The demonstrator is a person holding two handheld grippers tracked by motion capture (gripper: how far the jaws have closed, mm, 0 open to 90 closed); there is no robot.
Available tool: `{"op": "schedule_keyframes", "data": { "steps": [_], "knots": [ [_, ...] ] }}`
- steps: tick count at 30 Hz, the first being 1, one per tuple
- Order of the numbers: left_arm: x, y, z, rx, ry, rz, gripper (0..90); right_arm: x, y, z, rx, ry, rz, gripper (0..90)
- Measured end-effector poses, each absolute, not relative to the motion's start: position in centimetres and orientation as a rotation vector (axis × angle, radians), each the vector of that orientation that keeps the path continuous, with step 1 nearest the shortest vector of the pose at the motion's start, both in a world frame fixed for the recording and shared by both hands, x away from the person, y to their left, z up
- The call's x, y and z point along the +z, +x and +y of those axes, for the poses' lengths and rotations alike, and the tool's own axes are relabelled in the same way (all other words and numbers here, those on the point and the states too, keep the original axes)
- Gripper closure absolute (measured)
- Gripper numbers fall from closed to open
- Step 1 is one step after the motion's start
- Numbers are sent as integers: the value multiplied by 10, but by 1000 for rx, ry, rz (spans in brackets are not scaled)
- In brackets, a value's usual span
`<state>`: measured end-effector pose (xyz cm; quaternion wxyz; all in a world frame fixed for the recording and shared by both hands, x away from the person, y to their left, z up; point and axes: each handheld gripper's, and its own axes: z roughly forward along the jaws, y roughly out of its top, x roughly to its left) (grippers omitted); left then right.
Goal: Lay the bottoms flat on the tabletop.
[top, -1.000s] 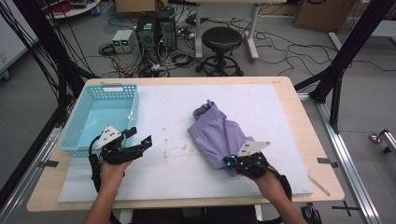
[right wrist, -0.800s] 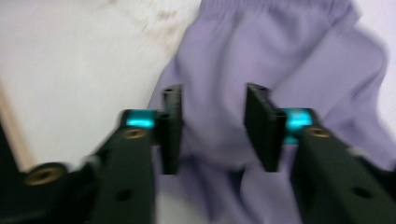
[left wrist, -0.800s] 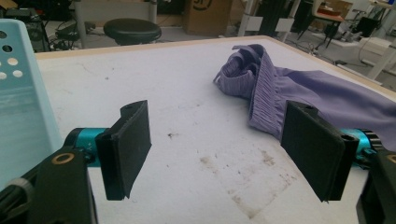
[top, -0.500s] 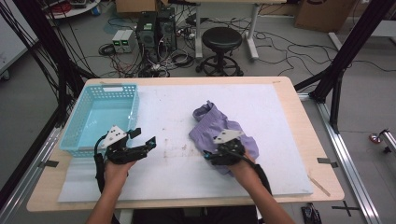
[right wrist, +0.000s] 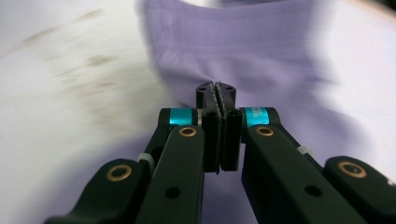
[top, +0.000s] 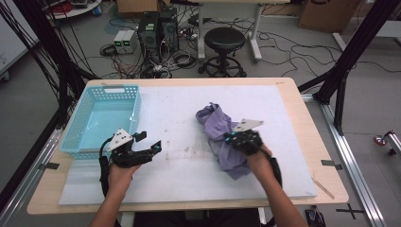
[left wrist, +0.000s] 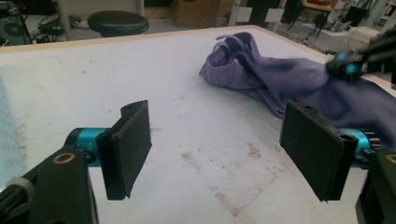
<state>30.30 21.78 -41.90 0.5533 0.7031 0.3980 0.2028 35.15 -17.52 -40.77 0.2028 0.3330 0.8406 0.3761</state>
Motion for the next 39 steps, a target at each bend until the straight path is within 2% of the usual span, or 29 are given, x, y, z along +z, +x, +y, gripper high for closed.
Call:
{"op": "schedule_keyframes", "data": {
  "steps": [1, 3, 9, 13, 15, 16, 17, 19, 24, 30, 32, 33, 35, 37, 39],
  "knots": [
    [-421, 306, 211, 460, 1688, 919, 295, -399, 354, -202, 1050, 1002, 2272, 900],
    [-421, 308, 207, 457, 1704, 915, 300, -395, 356, -227, 1049, 1076, 2200, 900],
    [-420, 330, 172, 376, 1727, 909, 302, -410, 364, -277, 927, 1301, 2077, 900],
    [-416, 342, 154, 350, 1752, 901, 302, -421, 363, -295, 877, 1406, 2009, 888],
    [-414, 350, 141, 337, 1770, 894, 302, -426, 361, -303, 881, 1456, 1977, 815],
    [-415, 355, 134, 329, 1780, 893, 302, -428, 356, -307, 926, 1463, 1966, 723],
    [-416, 359, 127, 321, 1791, 897, 302, -428, 356, -307, 926, 1463, 1966, 723],
    [-422, 371, 104, 288, 1824, 905, 304, -426, 348, -311, 990, 1442, 1961, 658],
    [-431, 385, 78, 253, 1870, 951, 315, -418, 338, -314, 1069, 1396, 1954, 588],
    [-452, 401, 38, 215, 2009, 976, 348, -417, 332, -318, 1133, 1403, 1936, 539],
    [-455, 401, 33, 220, 2053, 966, 402, -418, 331, -319, 1146, 1412, 1931, 537],
    [-455, 397, 27, 309, 2107, 922, 451, -419, 331, -320, 1145, 1411, 1935, 534],
    [-453, 397, 28, 303, 2125, 894, 730, -419, 331, -320, 1150, 1417, 1936, 534],
    [-449, 394, 32, 331, 2169, 851, 856, -420, 331, -320, 1152, 1411, 1940, 534],
    [-445, 390, 38, 335, 2169, 823, 866, -419, 330, -319, 1156, 1412, 1941, 534]
  ]
}}
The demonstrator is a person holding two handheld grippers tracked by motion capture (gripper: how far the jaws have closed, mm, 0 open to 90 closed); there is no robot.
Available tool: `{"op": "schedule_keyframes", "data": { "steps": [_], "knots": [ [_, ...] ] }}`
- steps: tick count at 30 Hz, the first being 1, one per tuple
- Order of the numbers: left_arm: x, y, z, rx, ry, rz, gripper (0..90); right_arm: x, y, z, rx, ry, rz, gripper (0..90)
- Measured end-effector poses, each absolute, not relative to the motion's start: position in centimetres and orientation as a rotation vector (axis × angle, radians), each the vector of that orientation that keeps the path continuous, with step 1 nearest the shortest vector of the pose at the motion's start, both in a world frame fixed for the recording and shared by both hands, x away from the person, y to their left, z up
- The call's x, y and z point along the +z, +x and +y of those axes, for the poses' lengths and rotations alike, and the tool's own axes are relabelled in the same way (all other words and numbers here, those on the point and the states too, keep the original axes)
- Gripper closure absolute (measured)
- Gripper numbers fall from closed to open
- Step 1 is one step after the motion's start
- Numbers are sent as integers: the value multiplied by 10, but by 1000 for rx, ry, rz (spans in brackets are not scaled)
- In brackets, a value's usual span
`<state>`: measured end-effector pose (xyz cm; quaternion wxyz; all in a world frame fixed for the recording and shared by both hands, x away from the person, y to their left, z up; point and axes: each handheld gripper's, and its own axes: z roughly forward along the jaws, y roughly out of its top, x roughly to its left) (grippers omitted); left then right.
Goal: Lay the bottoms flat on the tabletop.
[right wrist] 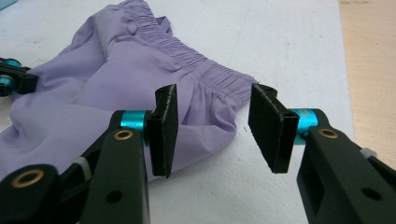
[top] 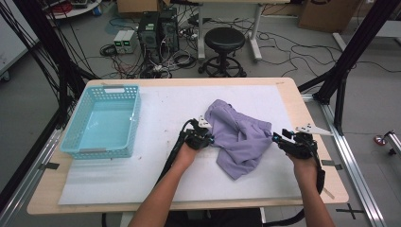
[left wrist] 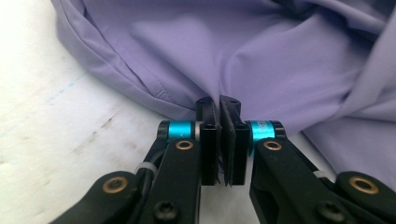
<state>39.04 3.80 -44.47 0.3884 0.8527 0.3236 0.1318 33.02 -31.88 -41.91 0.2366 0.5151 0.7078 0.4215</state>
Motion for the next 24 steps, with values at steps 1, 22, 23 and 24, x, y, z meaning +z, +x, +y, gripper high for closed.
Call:
{"op": "schedule_keyframes", "data": {
  "steps": [1, 22, 23, 24],
  "knots": [
    [-442, 388, 42, 336, 2163, 817, 867, -419, 330, -318, 1155, 1408, 1943, 534],
    [-436, 290, 174, 323, 2019, 896, 867, -430, 333, -243, 1183, 1250, 2243, 474],
    [-436, 290, 174, 323, 2019, 896, 866, -431, 332, -234, 1200, 1236, 2269, 472],
    [-437, 288, 176, 322, 2016, 895, 864, -432, 331, -225, 1222, 1212, 2298, 472]
  ]
}}
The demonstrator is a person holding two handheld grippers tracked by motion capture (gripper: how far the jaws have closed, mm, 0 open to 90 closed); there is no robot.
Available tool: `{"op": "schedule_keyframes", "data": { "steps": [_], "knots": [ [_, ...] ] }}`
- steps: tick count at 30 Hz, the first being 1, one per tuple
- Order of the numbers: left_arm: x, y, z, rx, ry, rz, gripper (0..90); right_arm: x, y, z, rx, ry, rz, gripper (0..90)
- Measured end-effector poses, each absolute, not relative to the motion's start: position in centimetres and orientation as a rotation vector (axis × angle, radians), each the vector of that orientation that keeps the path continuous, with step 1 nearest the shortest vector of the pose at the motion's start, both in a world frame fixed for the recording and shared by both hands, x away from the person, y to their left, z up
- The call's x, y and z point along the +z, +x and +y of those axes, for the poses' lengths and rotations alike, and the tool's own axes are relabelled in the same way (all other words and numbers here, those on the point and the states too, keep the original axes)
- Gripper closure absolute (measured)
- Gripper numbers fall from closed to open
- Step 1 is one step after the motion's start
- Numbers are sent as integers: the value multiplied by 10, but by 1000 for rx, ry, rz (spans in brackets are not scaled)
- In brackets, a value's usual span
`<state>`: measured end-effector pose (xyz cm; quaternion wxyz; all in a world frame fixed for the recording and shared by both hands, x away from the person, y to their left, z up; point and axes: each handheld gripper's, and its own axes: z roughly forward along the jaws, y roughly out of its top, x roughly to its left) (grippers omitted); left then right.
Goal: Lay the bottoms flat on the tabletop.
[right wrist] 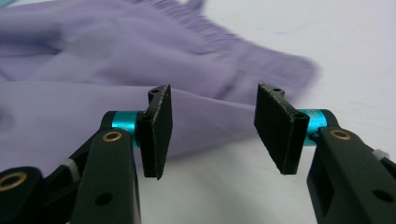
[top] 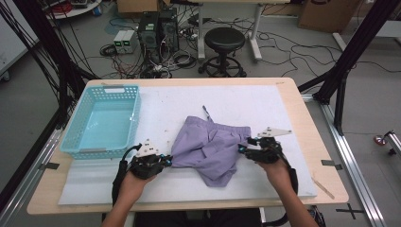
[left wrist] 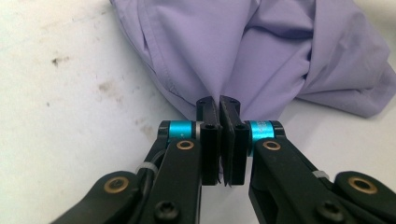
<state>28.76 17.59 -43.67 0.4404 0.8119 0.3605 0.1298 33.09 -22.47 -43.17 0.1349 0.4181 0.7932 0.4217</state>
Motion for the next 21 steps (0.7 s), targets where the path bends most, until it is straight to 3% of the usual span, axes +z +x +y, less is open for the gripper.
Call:
{"op": "schedule_keyframes", "data": {
  "steps": [2, 5, 7, 8, 9, 12, 21],
  "knots": [
    [-439, 286, 178, 313, 2000, 905, 815, -433, 328, -205, 1240, 1130, 2356, 471],
    [-441, 291, 178, 327, 1977, 976, 600, -439, 328, -186, 1152, 1072, 2408, 512],
    [-441, 292, 179, 337, 1968, 988, 512, -443, 330, -185, 1107, 1056, 2471, 772],
    [-439, 294, 180, 353, 1932, 996, 491, -443, 331, -187, 1113, 1046, 2483, 864],
    [-439, 294, 180, 353, 1932, 996, 481, -442, 330, -190, 1118, 1037, 2486, 900],
    [-434, 299, 181, 365, 1855, 992, 457, -437, 330, -204, 1139, 1035, 2474, 900],
    [-438, 315, 167, 333, 1845, 1017, 433, -425, 328, -247, 1189, 1145, 2334, 900]
  ]
}}
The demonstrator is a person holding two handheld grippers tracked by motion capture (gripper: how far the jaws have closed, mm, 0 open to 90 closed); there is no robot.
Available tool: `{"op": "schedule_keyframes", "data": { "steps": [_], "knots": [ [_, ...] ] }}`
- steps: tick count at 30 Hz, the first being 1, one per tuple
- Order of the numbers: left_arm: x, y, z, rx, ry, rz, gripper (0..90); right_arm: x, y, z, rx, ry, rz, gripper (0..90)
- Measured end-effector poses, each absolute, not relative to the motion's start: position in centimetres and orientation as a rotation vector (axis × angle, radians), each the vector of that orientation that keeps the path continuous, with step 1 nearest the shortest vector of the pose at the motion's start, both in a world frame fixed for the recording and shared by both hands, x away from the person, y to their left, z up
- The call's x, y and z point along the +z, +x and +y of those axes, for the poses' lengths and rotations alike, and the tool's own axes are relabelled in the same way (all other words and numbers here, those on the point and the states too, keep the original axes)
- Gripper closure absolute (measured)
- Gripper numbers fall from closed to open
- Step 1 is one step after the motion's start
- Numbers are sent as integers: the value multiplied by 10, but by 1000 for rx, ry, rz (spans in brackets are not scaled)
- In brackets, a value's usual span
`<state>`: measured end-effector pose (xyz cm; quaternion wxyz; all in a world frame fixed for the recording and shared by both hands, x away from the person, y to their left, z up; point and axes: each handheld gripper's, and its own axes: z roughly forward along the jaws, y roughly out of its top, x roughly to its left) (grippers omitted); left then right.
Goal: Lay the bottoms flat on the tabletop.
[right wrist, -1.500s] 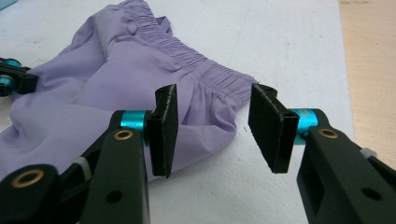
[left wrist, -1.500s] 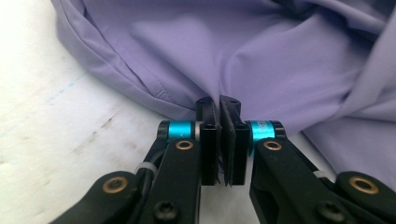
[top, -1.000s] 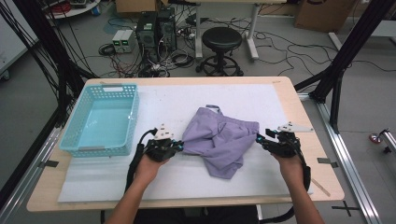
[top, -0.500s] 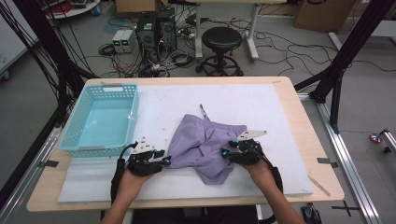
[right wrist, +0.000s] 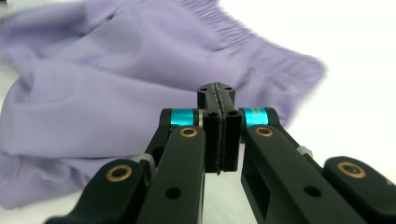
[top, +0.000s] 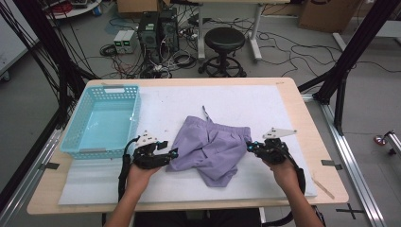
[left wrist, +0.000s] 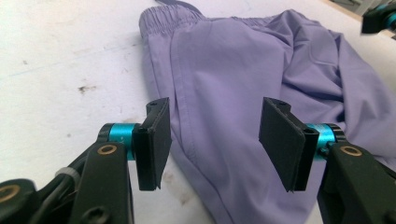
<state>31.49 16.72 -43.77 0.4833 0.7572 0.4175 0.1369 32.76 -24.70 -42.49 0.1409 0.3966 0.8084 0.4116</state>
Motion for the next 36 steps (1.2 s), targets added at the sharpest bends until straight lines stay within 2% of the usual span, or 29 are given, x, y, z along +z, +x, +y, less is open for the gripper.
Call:
{"op": "schedule_keyframes", "data": {
  "steps": [1, 2, 3, 4, 6, 9, 10, 11, 12, 13, 14, 20, 27, 36],
  "knots": [
    [-439, 317, 165, 328, 1849, 1019, 426, -425, 327, -248, 1249, 1169, 2307, 643],
    [-439, 318, 164, 329, 1851, 1019, 426, -426, 326, -246, 1267, 1170, 2310, 546],
    [-440, 320, 162, 331, 1846, 1020, 426, -426, 326, -246, 1267, 1170, 2310, 546],
    [-440, 321, 160, 334, 1834, 1022, 426, -430, 323, -229, 1286, 1103, 2347, 416],
    [-439, 321, 160, 339, 1830, 1025, 426, -432, 318, -206, 1277, 1028, 2392, 352],
    [-438, 322, 163, 345, 1813, 1030, 426, -435, 314, -184, 1250, 958, 2434, 367],
    [-437, 322, 164, 343, 1809, 1040, 426, -440, 314, -170, 1169, 888, 2497, 541],
    [-437, 322, 164, 343, 1809, 1040, 426, -440, 314, -170, 1169, 888, 2497, 541],
    [-437, 322, 165, 342, 1808, 1042, 426, -445, 314, -165, 1100, 855, 2544, 761],
    [-437, 322, 166, 340, 1804, 1042, 426, -445, 314, -166, 1106, 847, 2560, 843],
    [-437, 322, 166, 340, 1804, 1042, 426, -443, 313, -169, 1118, 834, 2560, 864],
    [-438, 322, 165, 331, 1813, 1048, 427, -431, 310, -194, 1200, 863, 2511, 871],
    [-440, 325, 160, 314, 1825, 1040, 428, -421, 299, -245, 1236, 990, 2403, 869],
    [-447, 333, 134, 272, 1846, 1020, 424, -424, 275, -295, 911, 1125, 2330, 870]
  ]
}}
